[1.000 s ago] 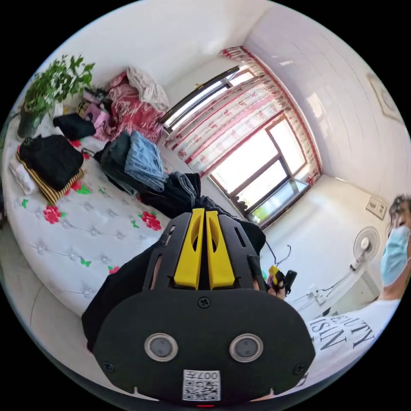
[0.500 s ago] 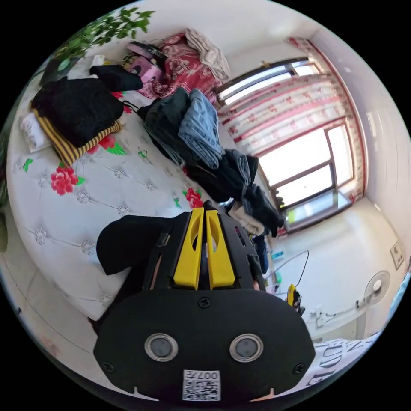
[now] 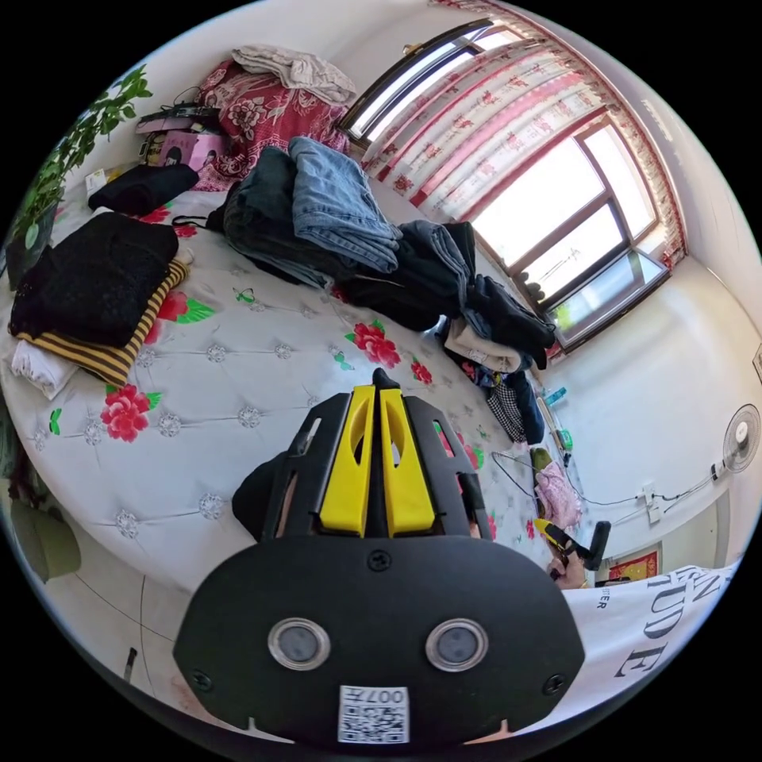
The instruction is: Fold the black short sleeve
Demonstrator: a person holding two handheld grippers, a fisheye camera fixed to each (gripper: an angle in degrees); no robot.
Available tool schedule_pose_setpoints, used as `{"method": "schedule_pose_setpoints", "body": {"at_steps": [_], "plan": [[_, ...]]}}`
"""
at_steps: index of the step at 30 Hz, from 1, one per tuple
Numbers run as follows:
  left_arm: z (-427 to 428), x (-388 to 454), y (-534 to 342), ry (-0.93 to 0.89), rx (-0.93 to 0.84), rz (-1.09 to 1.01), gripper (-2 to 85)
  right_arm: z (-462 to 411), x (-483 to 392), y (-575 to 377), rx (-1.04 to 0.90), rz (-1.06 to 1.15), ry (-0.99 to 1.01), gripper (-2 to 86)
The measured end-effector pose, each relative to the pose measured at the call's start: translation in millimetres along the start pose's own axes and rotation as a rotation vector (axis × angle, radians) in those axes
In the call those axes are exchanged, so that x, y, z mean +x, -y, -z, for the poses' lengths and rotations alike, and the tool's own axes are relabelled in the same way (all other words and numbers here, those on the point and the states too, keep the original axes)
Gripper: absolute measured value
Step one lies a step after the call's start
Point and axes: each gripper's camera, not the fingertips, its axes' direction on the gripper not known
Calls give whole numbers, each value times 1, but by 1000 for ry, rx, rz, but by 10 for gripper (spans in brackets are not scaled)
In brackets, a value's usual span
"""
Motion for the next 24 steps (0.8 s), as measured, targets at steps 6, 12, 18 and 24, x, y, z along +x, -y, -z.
{"method": "schedule_pose_setpoints", "body": {"at_steps": [6, 12, 18, 24], "plan": [[-9, 2, 17, -2, -36, -27, -10, -132, -119, 17, -333, 373, 30, 82], [-21, -2, 34, 7, -78, -58, -10, -175, -151, 14, -498, 455, -139, 15], [-47, 10, 93, 15, -70, -180, -8, -56, -156, 113, -85, 350, -318, 2], [-115, 41, 180, 18, -18, -256, 16, -13, -160, 203, 79, 228, -529, 17]]}}
